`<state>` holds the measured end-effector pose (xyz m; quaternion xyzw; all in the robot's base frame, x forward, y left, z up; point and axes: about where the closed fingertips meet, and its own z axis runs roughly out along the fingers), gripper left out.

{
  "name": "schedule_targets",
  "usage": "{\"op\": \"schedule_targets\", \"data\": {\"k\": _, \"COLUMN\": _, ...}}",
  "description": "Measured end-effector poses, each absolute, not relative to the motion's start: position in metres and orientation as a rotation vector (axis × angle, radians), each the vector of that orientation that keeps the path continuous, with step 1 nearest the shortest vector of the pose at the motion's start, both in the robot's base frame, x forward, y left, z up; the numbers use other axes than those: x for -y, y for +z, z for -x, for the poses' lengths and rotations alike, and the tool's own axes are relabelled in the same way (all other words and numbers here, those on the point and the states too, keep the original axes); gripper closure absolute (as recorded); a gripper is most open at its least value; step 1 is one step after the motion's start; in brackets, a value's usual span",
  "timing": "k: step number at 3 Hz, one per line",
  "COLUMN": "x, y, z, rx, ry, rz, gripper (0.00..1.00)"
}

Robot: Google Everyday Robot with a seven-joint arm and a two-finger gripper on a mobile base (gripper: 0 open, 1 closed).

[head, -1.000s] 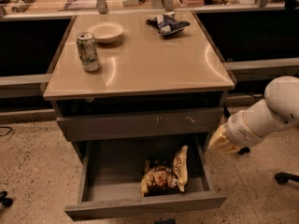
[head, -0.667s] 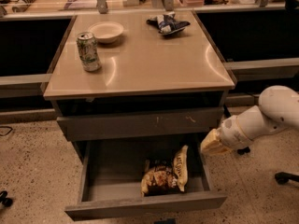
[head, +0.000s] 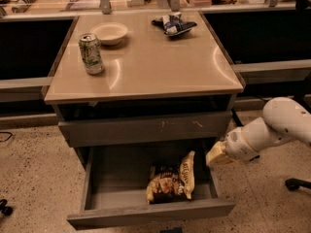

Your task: Pick brown chip bag from middle drawer and place on counter

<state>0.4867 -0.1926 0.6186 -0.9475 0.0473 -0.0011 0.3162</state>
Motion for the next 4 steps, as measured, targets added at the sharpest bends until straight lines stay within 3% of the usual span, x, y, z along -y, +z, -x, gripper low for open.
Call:
{"op": "schedule_targets", "data": {"k": 3, "x": 0.166, "y": 0.557, "z": -0.494, "rx": 0.077, "ry": -0.108, "rz": 2.508, "gripper": 0.34}}
{"op": "schedule_targets", "data": {"k": 4, "x": 0.167, "y": 0.538, "z": -0.508, "rx": 0.063, "ry": -0.143, "rz": 2.489, "gripper": 0.23}}
